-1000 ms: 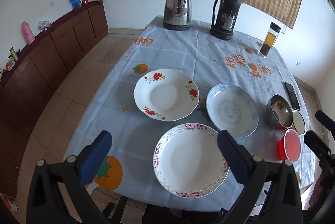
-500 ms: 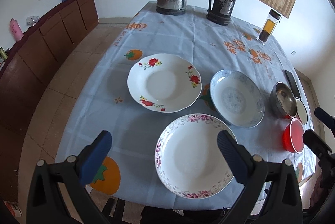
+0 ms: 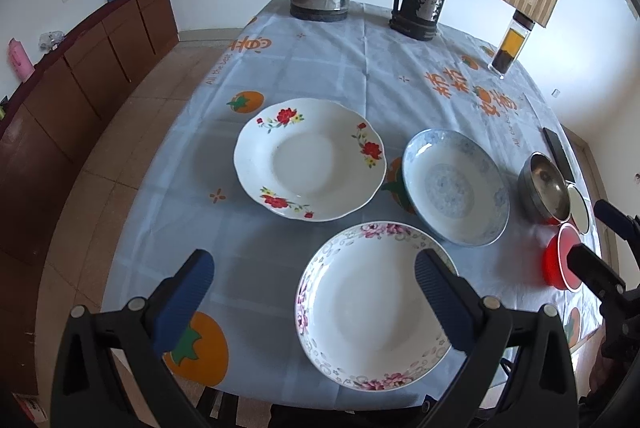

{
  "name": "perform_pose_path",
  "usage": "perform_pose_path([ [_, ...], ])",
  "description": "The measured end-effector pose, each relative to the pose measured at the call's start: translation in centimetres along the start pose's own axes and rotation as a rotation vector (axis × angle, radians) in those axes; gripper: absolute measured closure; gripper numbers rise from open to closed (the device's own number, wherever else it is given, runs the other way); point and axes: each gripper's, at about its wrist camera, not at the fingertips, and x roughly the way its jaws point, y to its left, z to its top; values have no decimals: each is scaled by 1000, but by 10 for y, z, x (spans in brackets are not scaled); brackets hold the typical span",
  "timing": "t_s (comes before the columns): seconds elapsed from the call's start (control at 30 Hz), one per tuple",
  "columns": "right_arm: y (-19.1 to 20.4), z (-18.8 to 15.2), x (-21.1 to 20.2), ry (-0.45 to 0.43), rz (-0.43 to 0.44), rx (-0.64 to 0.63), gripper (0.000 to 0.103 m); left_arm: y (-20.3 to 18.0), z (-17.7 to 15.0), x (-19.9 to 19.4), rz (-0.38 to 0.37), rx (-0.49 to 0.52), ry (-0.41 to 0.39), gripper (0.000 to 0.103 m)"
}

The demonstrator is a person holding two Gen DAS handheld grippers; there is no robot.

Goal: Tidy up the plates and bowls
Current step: 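Close both grippers on the rim of the pink-floral plate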

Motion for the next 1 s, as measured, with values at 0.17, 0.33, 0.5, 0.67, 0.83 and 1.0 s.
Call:
perform_pose_path([
  [0.17, -1, -1, 10, 21, 7, 3, 1, 2, -2, 6, 5, -5, 17, 2],
  [0.33, 0, -4, 21, 50, 19, 0, 1, 3, -8, 14, 7, -7, 49, 2],
  [0.5, 2, -9, 29, 79, 30, -10, 1, 6, -15, 24, 3, -21, 89, 2],
  [0.67, 6, -14, 40, 113, 42, -16, 9, 8, -22, 34, 6, -32, 128, 2],
  [0.83, 11, -19, 51, 137, 52, -33, 10, 10, -29, 41, 0, -41, 155, 2],
  [1.0, 15, -23, 60, 157, 55, -51, 11, 14, -34, 50, -8, -55, 189, 3],
])
